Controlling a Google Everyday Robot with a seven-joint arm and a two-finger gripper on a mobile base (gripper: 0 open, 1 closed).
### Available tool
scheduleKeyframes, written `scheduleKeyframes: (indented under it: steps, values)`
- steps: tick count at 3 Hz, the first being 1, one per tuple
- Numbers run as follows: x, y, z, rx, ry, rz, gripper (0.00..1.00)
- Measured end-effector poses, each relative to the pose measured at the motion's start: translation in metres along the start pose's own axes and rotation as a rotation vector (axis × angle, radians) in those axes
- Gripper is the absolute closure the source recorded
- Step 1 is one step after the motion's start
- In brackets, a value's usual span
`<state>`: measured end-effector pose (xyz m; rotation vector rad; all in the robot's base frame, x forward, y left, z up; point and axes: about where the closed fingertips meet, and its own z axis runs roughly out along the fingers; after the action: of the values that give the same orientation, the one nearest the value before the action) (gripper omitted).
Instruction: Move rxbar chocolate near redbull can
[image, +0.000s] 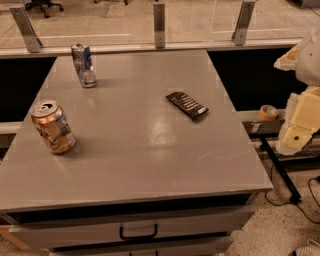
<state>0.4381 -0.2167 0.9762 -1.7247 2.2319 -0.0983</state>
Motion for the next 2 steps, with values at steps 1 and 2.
scheduleKeyframes:
  steps: [1, 2]
  values:
    - [0.0, 0.0, 0.0, 0.0, 0.0, 0.0, 0.0]
    - [-0.007, -0.005, 0.014, 0.002, -0.105, 0.027, 0.0]
